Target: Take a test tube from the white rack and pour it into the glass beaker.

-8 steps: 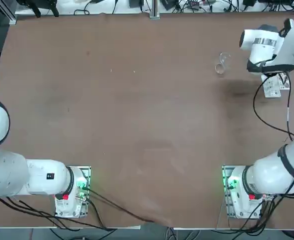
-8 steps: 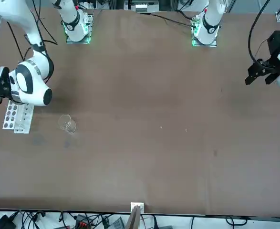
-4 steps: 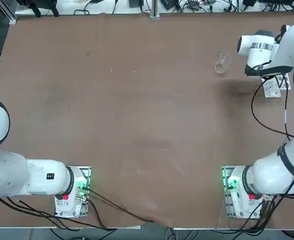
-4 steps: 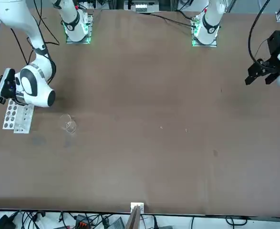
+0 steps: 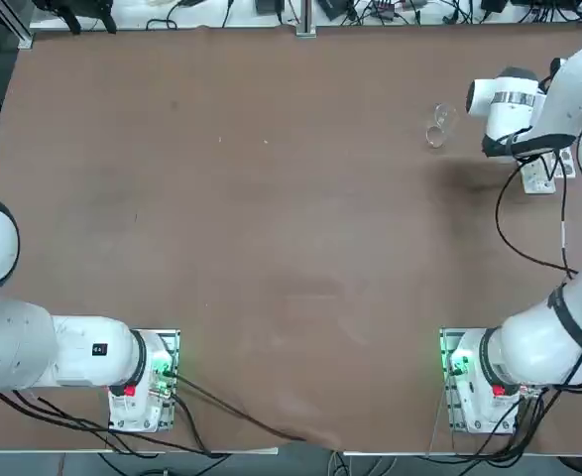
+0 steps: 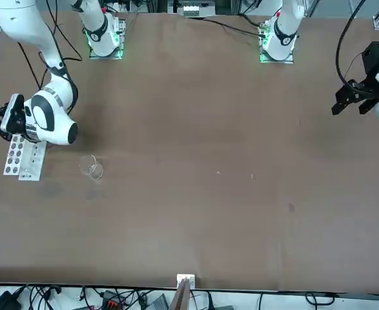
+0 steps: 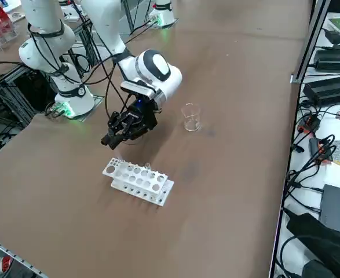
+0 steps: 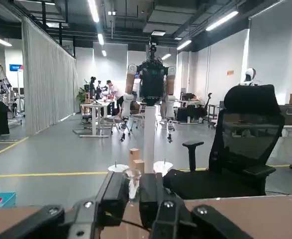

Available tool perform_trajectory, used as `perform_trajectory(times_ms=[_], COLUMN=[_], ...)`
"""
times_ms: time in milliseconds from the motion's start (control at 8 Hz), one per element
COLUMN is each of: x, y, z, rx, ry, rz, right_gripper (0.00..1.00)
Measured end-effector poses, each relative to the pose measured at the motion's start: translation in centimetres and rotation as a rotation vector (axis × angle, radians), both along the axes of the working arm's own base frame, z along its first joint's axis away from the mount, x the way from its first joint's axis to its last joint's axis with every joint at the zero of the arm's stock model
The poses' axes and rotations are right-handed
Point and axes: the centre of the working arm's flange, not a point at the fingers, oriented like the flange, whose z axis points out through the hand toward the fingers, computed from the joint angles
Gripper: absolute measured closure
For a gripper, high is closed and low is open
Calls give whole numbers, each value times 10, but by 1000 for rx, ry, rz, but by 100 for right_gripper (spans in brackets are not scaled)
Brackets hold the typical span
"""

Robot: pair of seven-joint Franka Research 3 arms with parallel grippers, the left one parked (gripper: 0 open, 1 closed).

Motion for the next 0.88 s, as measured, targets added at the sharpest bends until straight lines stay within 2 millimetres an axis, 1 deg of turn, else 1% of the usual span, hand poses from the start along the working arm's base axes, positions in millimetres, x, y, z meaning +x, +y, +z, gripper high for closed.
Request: perform_trajectory(times_ms=[250, 875], x=[-4, -5], y=[2, 4], z=[-8, -20], rx=[16, 44], ry=[12, 23], rz=[11, 26], right_gripper=[81, 81])
